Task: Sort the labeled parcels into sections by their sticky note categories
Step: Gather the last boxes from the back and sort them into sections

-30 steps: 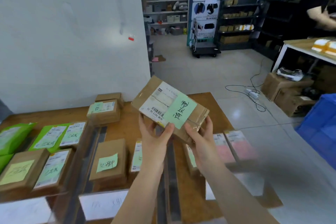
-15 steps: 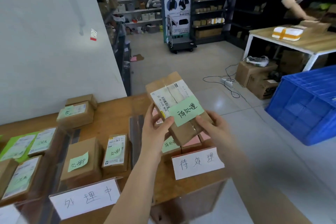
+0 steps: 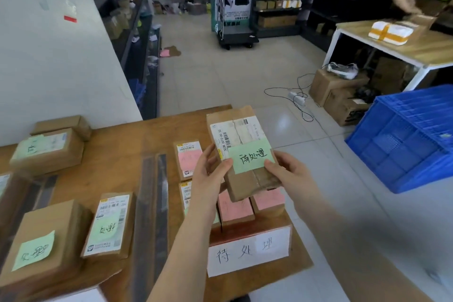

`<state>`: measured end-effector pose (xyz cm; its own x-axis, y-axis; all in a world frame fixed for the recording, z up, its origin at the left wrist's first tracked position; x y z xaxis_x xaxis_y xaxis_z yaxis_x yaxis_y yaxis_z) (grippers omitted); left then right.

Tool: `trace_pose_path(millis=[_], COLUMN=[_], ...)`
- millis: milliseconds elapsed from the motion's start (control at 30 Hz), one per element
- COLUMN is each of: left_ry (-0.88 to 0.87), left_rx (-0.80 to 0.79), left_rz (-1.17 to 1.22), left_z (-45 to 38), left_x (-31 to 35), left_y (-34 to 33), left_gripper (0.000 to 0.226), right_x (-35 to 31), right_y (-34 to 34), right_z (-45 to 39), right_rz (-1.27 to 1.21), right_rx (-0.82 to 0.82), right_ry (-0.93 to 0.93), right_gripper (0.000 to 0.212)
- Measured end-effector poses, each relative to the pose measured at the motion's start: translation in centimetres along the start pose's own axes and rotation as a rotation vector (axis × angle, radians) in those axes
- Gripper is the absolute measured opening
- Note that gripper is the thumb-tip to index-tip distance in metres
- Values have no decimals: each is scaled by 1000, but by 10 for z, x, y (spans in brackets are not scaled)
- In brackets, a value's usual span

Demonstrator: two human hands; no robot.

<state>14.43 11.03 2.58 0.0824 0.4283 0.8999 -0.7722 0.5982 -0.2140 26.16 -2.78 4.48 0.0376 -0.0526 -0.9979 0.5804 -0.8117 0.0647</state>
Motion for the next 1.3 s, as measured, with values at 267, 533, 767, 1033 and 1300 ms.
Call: trace_pose_path(millis=[267, 533, 767, 1033, 1300], left_ry=[63, 37, 86, 150, 186], left_rx=[70, 170, 276, 343, 384], left_rz=[-93, -315, -544, -820, -1021], left_z=[-85, -135, -169, -187, -183], left_x=[-5, -3, -16, -34, -34], left_y=[-6, -1, 7, 2, -6], left_gripper=[53, 35, 32, 35, 35], right_x=[42, 83, 112, 143, 147], right_y=[-16, -34, -53, -70, -76], right_z=[-88, -145, -173, -186, -189], right_rz=[-9, 86, 305, 580, 643], right_rx=[-66, -172, -371, -588, -625], right_ry=[-142, -228, -236, -224, -166], right_gripper=[23, 27, 34, 38, 53])
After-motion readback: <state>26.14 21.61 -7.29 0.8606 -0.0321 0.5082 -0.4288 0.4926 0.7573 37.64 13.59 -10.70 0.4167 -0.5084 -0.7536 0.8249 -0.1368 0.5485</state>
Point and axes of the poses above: each hand's wrist, its own z-axis away from the middle knuckle, its own y-axis out of the back of the hand, x = y × z, the point moved 7 cm from there along -z, towards the middle knuckle, and after that the axes turned 11 degrees about y, right-handed, at the moved point
